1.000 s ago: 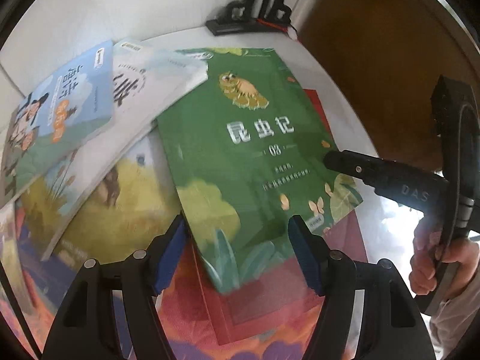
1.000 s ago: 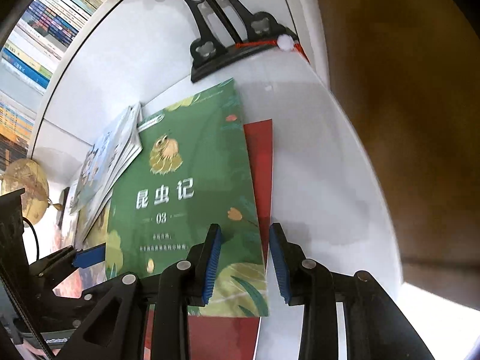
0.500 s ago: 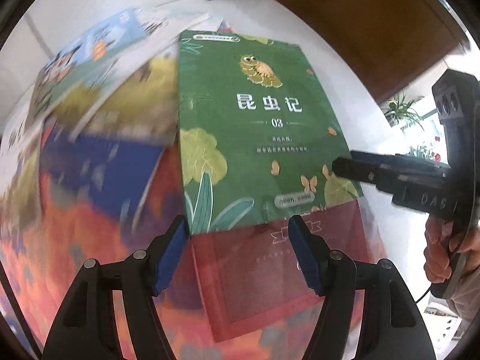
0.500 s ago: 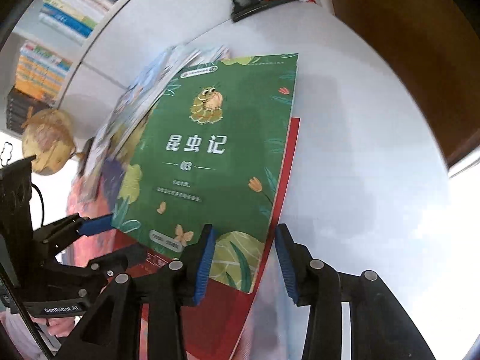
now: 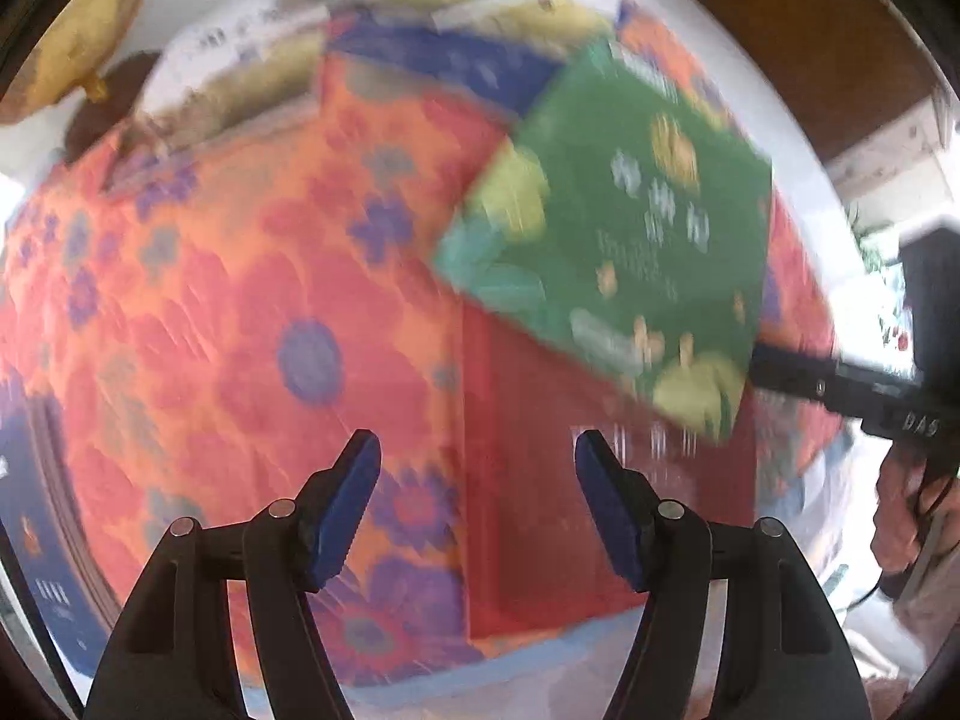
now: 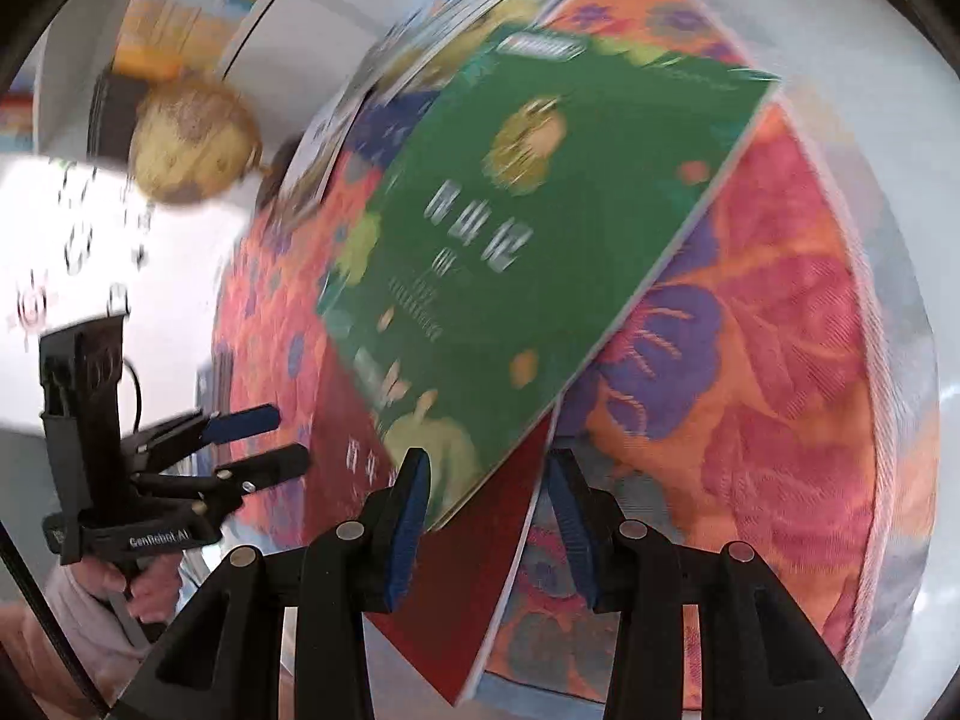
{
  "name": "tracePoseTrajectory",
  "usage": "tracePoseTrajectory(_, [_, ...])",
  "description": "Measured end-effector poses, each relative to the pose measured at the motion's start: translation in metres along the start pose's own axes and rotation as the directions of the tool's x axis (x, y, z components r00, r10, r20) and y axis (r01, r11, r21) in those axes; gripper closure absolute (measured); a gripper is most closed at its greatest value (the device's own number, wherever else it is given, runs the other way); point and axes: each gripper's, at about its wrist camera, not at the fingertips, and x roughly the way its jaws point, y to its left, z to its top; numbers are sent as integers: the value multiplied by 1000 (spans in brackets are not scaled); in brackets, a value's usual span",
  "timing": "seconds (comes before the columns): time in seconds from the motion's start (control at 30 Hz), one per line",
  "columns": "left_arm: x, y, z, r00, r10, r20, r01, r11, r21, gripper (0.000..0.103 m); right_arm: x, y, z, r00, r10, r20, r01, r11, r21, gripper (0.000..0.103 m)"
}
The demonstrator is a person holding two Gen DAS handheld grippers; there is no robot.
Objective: Organize books
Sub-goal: 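Lift the frog book with both tools toward the stacked books, then carry the upright frog book with both tools over to the book stack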
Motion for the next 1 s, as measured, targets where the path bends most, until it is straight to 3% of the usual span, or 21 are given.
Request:
tracePoseTrajectory(0.1, [-6,-6,39,998,-19,60,17,999,40,39,-8,-17,7,998,16,62,-22,994,103,62])
tracePoseTrajectory(0.23, [12,-27,84,996,31,80,-40,992,120,38,-12,-20,18,994,19,104,-33,991,131,62])
tracePoseTrajectory(0.33, [32,-34,107,998,49,48,-54,992,111,38,-13,-19,24,991,-32,129,16,993,120,62])
tracePoseTrajectory(0.53, [62,-46,137,999,-14,-41,19,991,131,36,-5,-35,39,982,49,180,-85,977,198,62])
tracePoseTrajectory(0.63, [70,-51,144,994,-79,-70,86,990,107,36,-2,-39,43,976,82,201,-123,972,199,62])
tracePoseTrajectory(0.7, [70,-58,144,993,-93,-70,101,987,124,37,0,-42,43,969,111,223,-159,964,213,62])
tracePoseTrajectory(0.73, [70,-71,144,996,-65,-63,74,986,152,38,-1,-43,43,966,118,232,-172,959,226,62])
tracePoseTrajectory(0.83, [60,-88,139,999,-38,-36,46,973,227,38,-10,-31,42,964,69,255,-116,978,174,64])
tracePoseTrajectory(1.0, [35,-91,130,996,-85,-18,87,971,221,40,-27,-12,43,959,66,276,-101,989,113,64])
